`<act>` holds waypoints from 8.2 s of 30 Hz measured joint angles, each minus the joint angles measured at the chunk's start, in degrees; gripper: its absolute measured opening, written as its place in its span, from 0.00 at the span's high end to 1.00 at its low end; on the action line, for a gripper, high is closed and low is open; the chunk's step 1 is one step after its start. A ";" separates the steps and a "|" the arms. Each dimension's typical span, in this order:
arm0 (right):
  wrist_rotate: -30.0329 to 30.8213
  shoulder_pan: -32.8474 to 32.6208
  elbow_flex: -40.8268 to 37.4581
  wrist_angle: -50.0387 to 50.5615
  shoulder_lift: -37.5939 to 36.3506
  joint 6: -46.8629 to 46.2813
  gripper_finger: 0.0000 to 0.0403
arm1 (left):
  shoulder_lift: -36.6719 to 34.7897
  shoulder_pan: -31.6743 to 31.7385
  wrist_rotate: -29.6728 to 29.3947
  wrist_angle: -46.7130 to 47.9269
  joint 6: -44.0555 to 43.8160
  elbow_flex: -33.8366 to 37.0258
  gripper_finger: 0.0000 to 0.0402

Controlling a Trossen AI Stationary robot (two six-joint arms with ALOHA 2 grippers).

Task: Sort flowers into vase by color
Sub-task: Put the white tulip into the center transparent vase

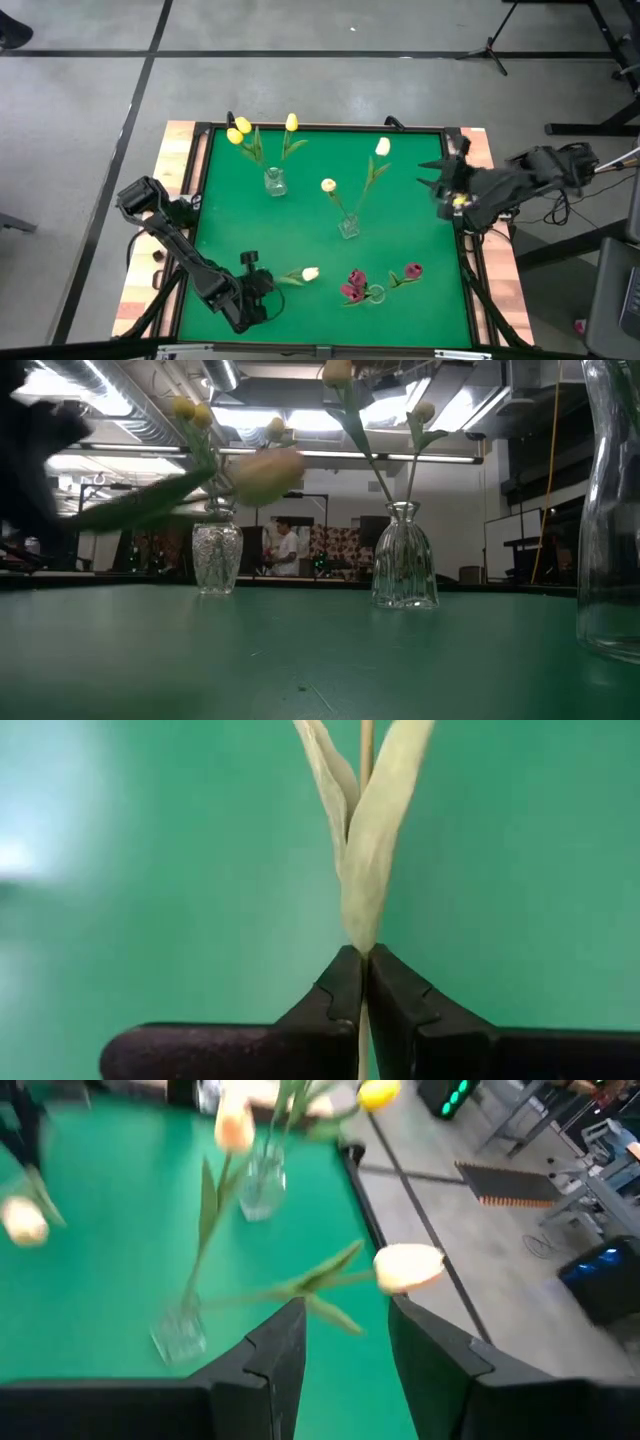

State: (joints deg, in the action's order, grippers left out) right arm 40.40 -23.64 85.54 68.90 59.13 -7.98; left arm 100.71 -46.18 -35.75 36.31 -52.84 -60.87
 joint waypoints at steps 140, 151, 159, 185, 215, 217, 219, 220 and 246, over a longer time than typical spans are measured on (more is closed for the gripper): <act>-35.25 14.62 -16.13 -63.06 13.79 13.92 0.99 | -13.55 39.57 28.03 -46.88 56.56 -18.17 0.91; -31.90 14.67 -16.15 -59.14 6.59 12.93 1.00 | -13.95 35.94 9.36 -44.14 60.06 -18.16 0.74; -29.03 14.62 -19.61 -48.41 -2.75 8.38 1.00 | -17.75 29.44 12.38 -40.58 63.09 -18.14 0.75; -34.60 14.69 -47.50 -71.72 -12.80 3.29 1.00 | -42.66 18.50 12.56 -54.90 53.68 15.36 0.77; -45.19 23.06 -48.57 -76.01 -2.88 2.26 1.00 | -47.08 16.70 10.60 -54.77 52.33 20.42 0.77; -45.46 23.06 -50.25 -77.65 -2.88 2.26 1.00 | -47.08 16.72 10.63 -54.75 52.10 20.42 0.77; -45.27 23.06 -51.96 -79.04 -2.75 2.22 1.00 | -47.09 16.72 10.63 -54.75 52.07 20.42 0.77; -44.94 23.06 -52.68 -79.71 -2.77 2.16 1.00 | -47.08 16.72 10.63 -54.74 52.07 20.42 0.77; -43.89 23.06 -54.31 -84.10 3.67 0.52 0.92 | -47.08 16.75 10.28 -54.75 51.93 20.42 0.77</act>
State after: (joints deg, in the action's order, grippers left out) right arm -3.49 -0.58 31.22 -15.20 62.80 -7.45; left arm 53.63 -29.43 -25.47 -18.44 -0.91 -40.45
